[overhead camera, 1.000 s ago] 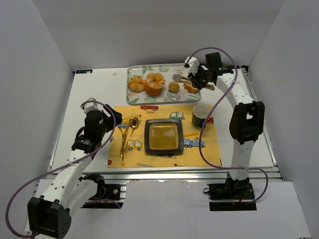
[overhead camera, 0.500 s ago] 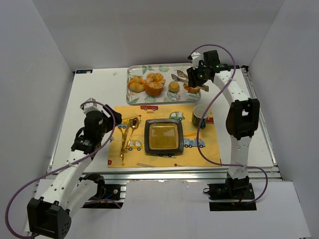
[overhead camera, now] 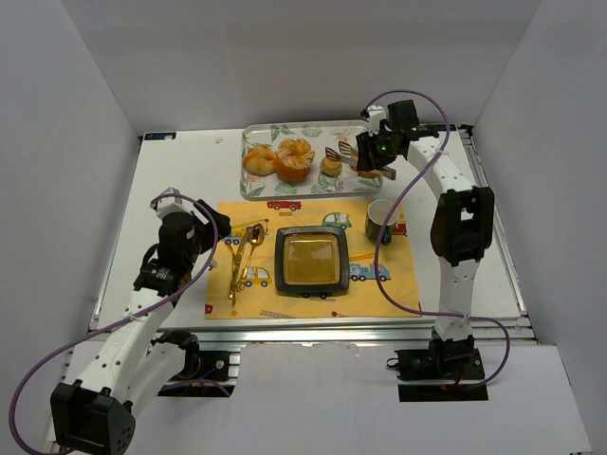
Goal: Place the bread
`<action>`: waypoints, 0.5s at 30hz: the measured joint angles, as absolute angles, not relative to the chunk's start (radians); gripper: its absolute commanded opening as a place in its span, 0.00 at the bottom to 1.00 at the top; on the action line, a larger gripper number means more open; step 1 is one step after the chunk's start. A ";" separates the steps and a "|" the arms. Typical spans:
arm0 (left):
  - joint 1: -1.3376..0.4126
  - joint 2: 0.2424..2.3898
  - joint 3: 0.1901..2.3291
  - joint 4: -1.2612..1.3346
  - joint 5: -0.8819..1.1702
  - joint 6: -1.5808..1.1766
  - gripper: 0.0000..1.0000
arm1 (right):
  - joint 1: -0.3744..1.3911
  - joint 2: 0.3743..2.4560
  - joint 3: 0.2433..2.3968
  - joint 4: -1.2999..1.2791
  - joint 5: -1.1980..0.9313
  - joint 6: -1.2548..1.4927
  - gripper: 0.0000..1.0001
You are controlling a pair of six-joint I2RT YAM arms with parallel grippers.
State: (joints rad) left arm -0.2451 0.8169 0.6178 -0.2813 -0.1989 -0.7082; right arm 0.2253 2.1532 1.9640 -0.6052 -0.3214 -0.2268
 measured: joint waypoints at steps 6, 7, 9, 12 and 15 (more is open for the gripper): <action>-0.245 0.817 0.618 -0.284 -0.199 -0.708 0.87 | 0.224 2.154 1.950 -0.606 -0.321 -0.227 0.56; -0.245 0.817 0.618 -0.284 -0.199 -0.708 0.87 | 0.224 2.154 1.950 -0.606 -0.321 -0.227 0.57; -0.245 0.817 0.618 -0.284 -0.199 -0.708 0.87 | 0.224 2.154 1.950 -0.606 -0.321 -0.227 0.57; -0.245 0.817 0.618 -0.284 -0.199 -0.708 0.86 | 0.224 2.154 1.950 -0.606 -0.324 -0.227 0.58; -0.245 0.817 0.618 -0.284 -0.199 -0.709 0.87 | 0.224 2.154 1.949 -0.606 -0.325 -0.227 0.58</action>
